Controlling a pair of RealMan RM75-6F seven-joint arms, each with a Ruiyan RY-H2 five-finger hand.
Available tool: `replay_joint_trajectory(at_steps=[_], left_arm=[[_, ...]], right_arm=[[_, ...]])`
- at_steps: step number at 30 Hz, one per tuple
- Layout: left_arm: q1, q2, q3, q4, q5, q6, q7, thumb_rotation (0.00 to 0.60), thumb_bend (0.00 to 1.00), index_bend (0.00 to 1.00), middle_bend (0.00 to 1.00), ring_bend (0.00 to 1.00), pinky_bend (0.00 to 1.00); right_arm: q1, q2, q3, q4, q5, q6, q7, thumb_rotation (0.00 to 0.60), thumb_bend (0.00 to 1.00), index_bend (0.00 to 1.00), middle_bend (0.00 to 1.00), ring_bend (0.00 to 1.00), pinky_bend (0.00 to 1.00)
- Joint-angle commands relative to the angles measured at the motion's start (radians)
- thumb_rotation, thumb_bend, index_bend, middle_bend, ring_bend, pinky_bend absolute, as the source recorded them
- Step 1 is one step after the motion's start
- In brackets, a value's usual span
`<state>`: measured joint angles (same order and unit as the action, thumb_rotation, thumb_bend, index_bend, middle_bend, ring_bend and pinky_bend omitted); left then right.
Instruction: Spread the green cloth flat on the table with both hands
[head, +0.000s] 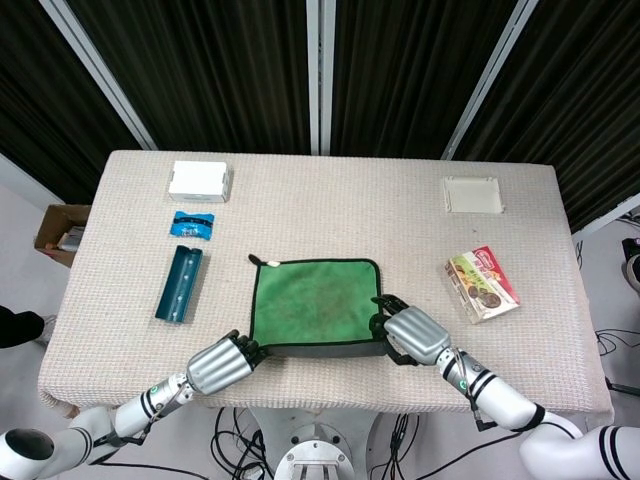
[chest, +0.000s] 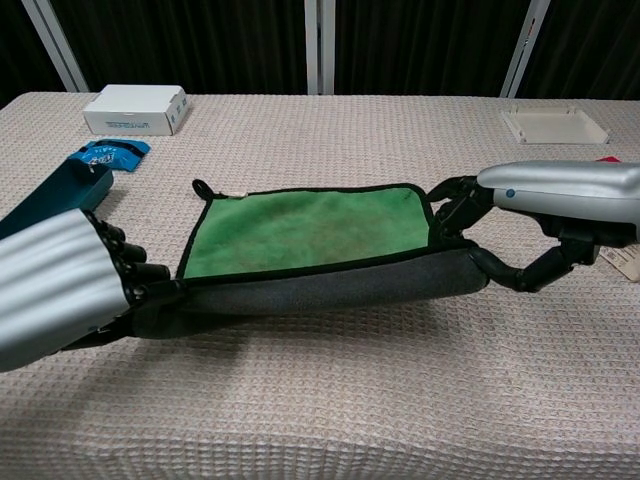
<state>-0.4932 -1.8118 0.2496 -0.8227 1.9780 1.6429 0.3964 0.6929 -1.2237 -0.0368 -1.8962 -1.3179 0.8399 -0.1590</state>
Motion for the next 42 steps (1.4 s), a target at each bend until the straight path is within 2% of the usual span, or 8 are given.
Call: replay_joint_trajectory(at_steps=[1,5,10,13,18,28,38,42], left_arm=[[0.013,0.009,-0.003,-0.025,-0.014,-0.04,0.03,0.6,0.52,0.66,0.67,0.78,0.91],[0.023,0.029,-0.002,-0.077,-0.026,-0.098,0.08,0.6,0.52,0.53,0.6,0.74,0.91],[0.043,0.071,-0.002,-0.194,-0.062,-0.199,0.194,0.6,0.47,0.34,0.48,0.61,0.89],[0.053,0.1,-0.007,-0.279,-0.076,-0.237,0.269,0.6,0.37,0.24,0.4,0.55,0.87],[0.073,0.127,-0.017,-0.375,-0.082,-0.253,0.341,0.6,0.2,0.21,0.38,0.53,0.87],[0.11,0.196,-0.034,-0.547,-0.092,-0.284,0.46,0.6,0.1,0.2,0.37,0.53,0.85],[0.192,0.332,-0.099,-0.854,-0.271,-0.324,0.688,0.6,0.04,0.13,0.28,0.45,0.68],[0.207,0.386,-0.099,-0.966,-0.31,-0.342,0.745,0.6,0.04,0.13,0.28,0.44,0.66]], right_arm=[[-0.01,-0.032,-0.013,0.022,-0.016,0.002,-0.012,0.6,0.48,0.66,0.26,0.0,0.0],[-0.011,-0.065,-0.035,0.04,-0.016,-0.029,-0.021,0.6,0.41,0.56,0.22,0.0,0.0],[-0.018,-0.092,-0.06,0.06,-0.005,-0.051,-0.049,0.6,0.25,0.36,0.17,0.0,0.0],[-0.024,-0.097,-0.067,0.056,-0.004,-0.049,-0.063,0.6,0.13,0.25,0.14,0.0,0.0],[-0.034,-0.09,-0.073,0.036,-0.02,-0.034,-0.076,0.6,0.01,0.21,0.13,0.0,0.0],[-0.049,-0.057,-0.065,0.011,-0.066,-0.006,-0.038,0.6,0.0,0.2,0.12,0.0,0.0],[-0.041,-0.044,-0.025,0.002,-0.106,0.005,0.039,0.6,0.0,0.2,0.13,0.0,0.0],[-0.029,-0.054,-0.012,0.015,-0.107,-0.009,0.054,0.6,0.0,0.19,0.13,0.0,0.0]])
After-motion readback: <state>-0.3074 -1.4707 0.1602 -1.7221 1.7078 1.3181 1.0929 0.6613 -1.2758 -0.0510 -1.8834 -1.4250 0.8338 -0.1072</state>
